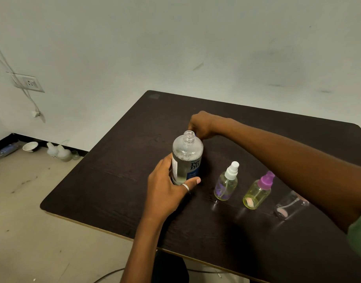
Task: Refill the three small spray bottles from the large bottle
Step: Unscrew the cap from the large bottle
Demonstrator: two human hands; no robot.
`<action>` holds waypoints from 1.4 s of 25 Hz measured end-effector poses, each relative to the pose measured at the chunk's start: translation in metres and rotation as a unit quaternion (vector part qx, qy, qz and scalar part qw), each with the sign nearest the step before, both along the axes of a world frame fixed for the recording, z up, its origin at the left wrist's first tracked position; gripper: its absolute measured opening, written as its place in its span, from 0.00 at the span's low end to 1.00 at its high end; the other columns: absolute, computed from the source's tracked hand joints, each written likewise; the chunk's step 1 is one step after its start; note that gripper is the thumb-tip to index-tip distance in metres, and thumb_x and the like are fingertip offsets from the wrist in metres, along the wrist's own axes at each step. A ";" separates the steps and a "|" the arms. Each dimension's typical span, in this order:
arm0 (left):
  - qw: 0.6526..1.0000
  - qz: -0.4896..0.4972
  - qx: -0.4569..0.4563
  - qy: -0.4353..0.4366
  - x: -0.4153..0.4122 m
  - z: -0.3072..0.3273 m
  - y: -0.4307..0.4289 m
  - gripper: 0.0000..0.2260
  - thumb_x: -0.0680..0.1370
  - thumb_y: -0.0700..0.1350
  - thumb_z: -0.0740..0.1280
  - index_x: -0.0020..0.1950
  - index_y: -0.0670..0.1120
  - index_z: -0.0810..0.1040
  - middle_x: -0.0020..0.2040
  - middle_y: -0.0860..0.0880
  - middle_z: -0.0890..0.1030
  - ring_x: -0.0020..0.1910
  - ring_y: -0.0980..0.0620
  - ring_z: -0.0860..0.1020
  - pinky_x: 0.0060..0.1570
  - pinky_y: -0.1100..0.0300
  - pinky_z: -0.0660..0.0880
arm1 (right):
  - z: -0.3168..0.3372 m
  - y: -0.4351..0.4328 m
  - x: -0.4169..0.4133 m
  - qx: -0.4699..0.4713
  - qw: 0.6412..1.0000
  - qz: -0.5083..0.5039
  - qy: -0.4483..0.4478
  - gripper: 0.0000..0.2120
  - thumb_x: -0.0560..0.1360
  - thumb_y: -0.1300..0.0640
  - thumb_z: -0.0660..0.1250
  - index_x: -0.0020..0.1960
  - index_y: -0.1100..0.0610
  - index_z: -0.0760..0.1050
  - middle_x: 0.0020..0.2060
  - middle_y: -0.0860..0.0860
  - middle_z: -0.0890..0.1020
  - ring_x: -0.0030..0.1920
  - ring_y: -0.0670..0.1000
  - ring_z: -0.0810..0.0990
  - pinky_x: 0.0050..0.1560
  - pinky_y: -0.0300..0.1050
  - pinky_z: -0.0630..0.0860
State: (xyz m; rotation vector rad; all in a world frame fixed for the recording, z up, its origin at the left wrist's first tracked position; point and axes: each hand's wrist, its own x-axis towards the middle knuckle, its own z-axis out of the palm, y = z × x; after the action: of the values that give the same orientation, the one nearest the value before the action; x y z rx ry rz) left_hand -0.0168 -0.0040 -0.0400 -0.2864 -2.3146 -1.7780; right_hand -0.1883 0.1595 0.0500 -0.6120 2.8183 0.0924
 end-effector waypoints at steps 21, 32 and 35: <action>1.000 -0.003 -0.009 -0.014 0.005 0.006 0.002 0.33 0.65 0.49 0.82 0.65 0.61 0.72 0.61 0.60 0.79 0.58 0.65 0.78 0.56 0.65 0.77 | 0.046 0.019 0.026 -0.040 0.998 -0.040 0.020 0.26 0.66 0.53 0.79 0.62 0.52 0.79 0.51 0.50 0.84 0.50 0.51 0.82 0.54 0.44 0.76; 0.987 0.051 -0.105 -0.111 0.035 0.014 0.009 0.52 0.65 0.56 0.80 0.80 0.51 0.52 0.79 0.49 0.59 0.76 0.48 0.62 0.72 0.49 0.66 | 0.139 0.066 0.153 -0.163 0.981 -0.048 0.091 0.13 0.71 0.55 0.75 0.56 0.50 0.82 0.45 0.45 0.85 0.48 0.43 0.82 0.51 0.37 0.75; 0.976 0.169 -0.122 -0.065 0.077 0.014 0.013 0.40 0.72 0.53 0.75 0.78 0.50 0.58 0.76 0.48 0.65 0.74 0.47 0.65 0.69 0.48 0.69 | 0.138 0.070 0.175 -0.162 0.982 -0.049 0.083 0.13 0.73 0.53 0.73 0.57 0.51 0.82 0.47 0.45 0.85 0.50 0.43 0.82 0.53 0.38 0.76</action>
State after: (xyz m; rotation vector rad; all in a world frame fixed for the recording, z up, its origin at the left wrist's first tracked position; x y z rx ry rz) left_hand 0.0603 0.0091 -0.0256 0.1857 -2.4918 -1.3898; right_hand -0.0128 0.2294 0.1884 -0.5530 3.0461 -0.3576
